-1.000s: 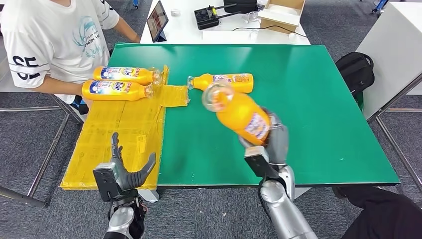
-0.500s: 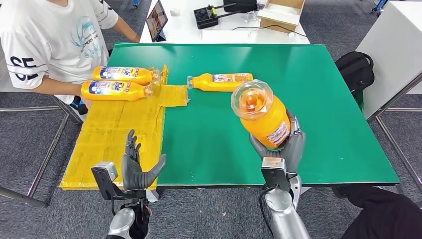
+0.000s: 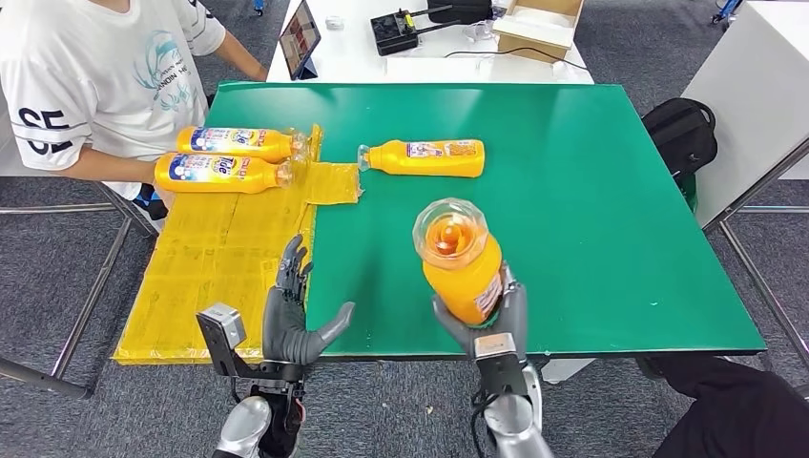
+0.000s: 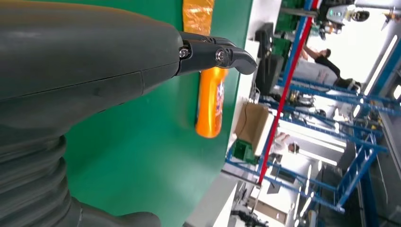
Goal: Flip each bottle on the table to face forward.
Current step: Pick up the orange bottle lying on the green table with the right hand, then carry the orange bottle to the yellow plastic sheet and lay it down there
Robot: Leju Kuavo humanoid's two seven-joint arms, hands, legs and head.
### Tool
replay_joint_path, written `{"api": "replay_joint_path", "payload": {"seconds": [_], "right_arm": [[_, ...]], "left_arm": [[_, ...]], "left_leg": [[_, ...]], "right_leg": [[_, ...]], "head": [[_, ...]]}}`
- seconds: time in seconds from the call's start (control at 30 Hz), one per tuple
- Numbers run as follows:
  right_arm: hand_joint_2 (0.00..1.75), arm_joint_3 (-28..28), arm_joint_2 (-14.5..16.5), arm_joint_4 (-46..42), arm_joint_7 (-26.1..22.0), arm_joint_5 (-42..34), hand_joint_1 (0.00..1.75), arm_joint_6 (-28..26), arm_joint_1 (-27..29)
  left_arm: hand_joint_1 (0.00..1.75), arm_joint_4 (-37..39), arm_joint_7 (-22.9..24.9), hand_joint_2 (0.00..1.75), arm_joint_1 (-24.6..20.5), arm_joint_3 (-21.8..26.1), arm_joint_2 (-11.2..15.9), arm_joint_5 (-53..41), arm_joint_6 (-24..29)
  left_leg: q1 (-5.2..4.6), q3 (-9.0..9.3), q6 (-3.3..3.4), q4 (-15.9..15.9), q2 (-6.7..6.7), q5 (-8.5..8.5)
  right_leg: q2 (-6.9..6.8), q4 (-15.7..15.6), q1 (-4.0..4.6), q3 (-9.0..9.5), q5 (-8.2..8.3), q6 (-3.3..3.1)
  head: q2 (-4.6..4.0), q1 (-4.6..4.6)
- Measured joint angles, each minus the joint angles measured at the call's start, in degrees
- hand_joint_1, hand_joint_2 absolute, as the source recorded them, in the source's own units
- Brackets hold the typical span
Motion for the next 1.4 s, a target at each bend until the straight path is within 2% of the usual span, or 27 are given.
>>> {"api": "replay_joint_path", "payload": {"seconds": [0.3,0.67,0.77,0.9,1.0,1.1,1.27,1.4], "right_arm": [[1.75,-0.54,1.56,4.57,0.04,-4.45,1.75,1.55,0.24],[1.75,-8.55,1.27,2.52,-0.71,-9.28,1.75,-0.79,-0.44],[1.75,-10.65,0.92,1.70,-0.82,-8.72,1.75,-1.66,-0.65],[1.75,-11.64,0.79,1.48,-0.93,-4.35,1.75,-4.52,-1.12],[1.75,-10.61,0.94,2.44,-0.63,2.36,1.75,-7.01,-1.96],[1.75,-7.31,1.49,5.94,0.23,8.88,1.75,-8.60,-3.54],[1.75,-2.04,2.57,13.63,1.13,11.33,1.75,-8.81,-6.34],[1.75,-0.29,2.96,16.75,1.29,11.53,1.75,-8.81,-7.29]], "left_arm": [[0.00,-0.26,0.02,1.75,-0.24,-1.69,0.55,-0.51,0.02],[0.00,-1.01,0.17,1.75,-0.07,-2.17,0.96,-1.61,0.16],[0.00,-0.99,0.25,1.75,-0.04,-2.16,1.04,-1.62,0.12],[0.00,-0.93,0.66,1.75,-0.04,-2.17,1.06,-1.48,-0.58],[0.00,-0.60,0.98,1.75,-0.16,-2.30,1.06,-1.08,-1.57],[0.00,-0.01,1.36,1.75,-0.49,-2.63,1.04,-0.47,-2.82],[0.00,0.90,1.96,1.75,-1.06,-3.57,1.04,0.51,-4.36],[0.00,1.27,2.05,1.75,-1.22,-3.88,1.04,0.74,-4.58]], "left_leg": [[-0.01,-0.01,0.01,0.00,0.00,0.01],[-0.01,-0.01,0.01,0.00,0.00,0.01],[-0.01,-0.02,0.01,0.00,0.00,0.01],[-0.01,-0.02,0.01,0.00,0.00,0.01],[0.00,-0.02,0.00,0.00,0.01,0.01],[0.02,0.00,0.00,0.00,0.06,0.01],[0.02,-0.02,-0.01,0.00,0.02,0.04],[0.00,-0.03,-0.01,0.00,0.02,0.04]], "right_leg": [[0.00,-0.01,-0.02,0.01,0.00,0.00],[0.00,-0.01,-0.01,0.01,0.00,0.00],[0.00,-0.01,-0.01,0.02,0.01,0.00],[0.00,0.00,-0.01,0.01,0.01,0.00],[0.01,0.01,0.00,0.01,0.01,0.00],[0.02,0.01,0.01,-0.01,0.01,0.00],[0.00,0.01,0.00,0.00,0.01,-0.01],[0.00,0.00,-0.01,0.00,0.01,0.00]], "head": [[0.00,0.02],[0.00,0.02],[0.00,0.02],[0.00,0.01],[0.00,0.01],[0.00,0.01],[0.00,0.02],[0.00,0.02]]}}
